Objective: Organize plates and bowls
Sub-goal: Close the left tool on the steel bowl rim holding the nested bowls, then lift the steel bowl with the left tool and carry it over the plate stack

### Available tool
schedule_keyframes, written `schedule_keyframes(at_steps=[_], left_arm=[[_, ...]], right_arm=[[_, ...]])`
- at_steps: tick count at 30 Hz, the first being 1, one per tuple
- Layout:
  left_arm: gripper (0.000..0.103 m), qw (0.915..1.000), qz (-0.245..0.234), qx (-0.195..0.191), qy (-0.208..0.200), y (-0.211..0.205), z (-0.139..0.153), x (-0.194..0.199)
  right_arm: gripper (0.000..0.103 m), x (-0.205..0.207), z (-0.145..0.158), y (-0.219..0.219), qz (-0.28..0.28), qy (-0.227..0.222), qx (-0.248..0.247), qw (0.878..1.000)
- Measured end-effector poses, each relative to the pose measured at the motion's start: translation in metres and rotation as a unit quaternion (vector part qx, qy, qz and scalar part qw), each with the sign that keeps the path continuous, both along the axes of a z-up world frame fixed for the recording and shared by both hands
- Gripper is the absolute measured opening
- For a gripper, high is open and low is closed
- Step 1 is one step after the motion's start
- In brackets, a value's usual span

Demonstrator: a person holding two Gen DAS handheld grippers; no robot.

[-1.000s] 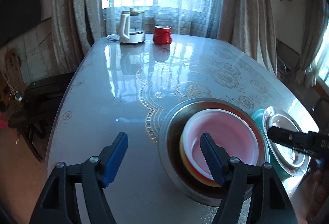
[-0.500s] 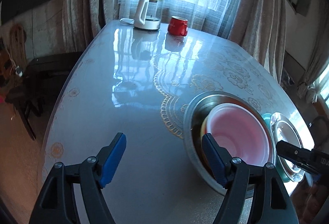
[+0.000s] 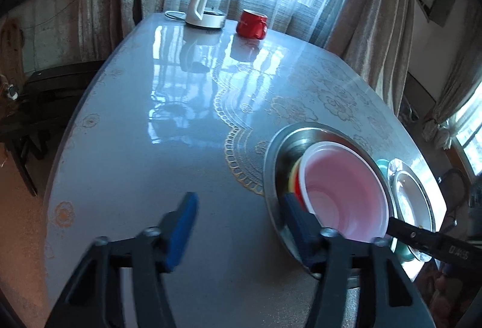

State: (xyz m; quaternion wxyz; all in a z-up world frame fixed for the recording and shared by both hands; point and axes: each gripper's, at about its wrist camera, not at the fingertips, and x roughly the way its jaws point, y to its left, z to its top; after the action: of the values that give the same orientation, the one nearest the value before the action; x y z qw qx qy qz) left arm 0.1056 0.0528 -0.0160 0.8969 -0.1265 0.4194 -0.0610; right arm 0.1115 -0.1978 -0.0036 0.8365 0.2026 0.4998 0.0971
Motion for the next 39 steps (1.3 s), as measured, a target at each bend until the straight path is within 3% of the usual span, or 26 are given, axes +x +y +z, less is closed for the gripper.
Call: schedule_keyframes(at_steps=[4,8,12,19,25,29,36,39], left_arm=[[0.031,0.9996,-0.030,0.003,0.001,-0.006,0.003,0.002],[0.016,0.9981,-0.059,0.016,-0.002,-0.014,0.007,0.002],[0.016,0.9979,-0.060,0.025,-0.002,-0.015,0.008,0.004],[0.017,0.9980,-0.059,0.019,0.009,-0.013,0.008,0.002],[0.021,0.9951,-0.085,0.038,0.033,-0.019,0.006,0.010],[0.022,0.9946,-0.091,0.038,0.032,-0.020,0.005,0.011],[0.023,0.9938,-0.104,0.032,0.023,-0.017,0.003,0.006],[0.031,0.9933,-0.107,0.033,0.029,-0.019,0.002,0.008]], right_arm=[[0.038,0.002,-0.005,0.008,0.005,0.024,-0.007,1.000],[0.039,0.005,-0.005,0.014,0.013,0.018,-0.010,1.000],[0.032,0.008,0.000,0.026,0.038,-0.004,-0.039,0.999],[0.031,0.012,-0.007,0.014,0.014,0.018,-0.014,1.000],[0.032,0.017,-0.014,0.018,0.018,0.026,-0.013,0.999],[0.025,0.026,-0.024,0.029,0.028,0.033,-0.005,0.999],[0.025,0.029,-0.029,0.032,0.033,0.020,-0.006,0.999],[0.026,0.027,-0.030,0.030,0.039,0.020,-0.003,0.999]])
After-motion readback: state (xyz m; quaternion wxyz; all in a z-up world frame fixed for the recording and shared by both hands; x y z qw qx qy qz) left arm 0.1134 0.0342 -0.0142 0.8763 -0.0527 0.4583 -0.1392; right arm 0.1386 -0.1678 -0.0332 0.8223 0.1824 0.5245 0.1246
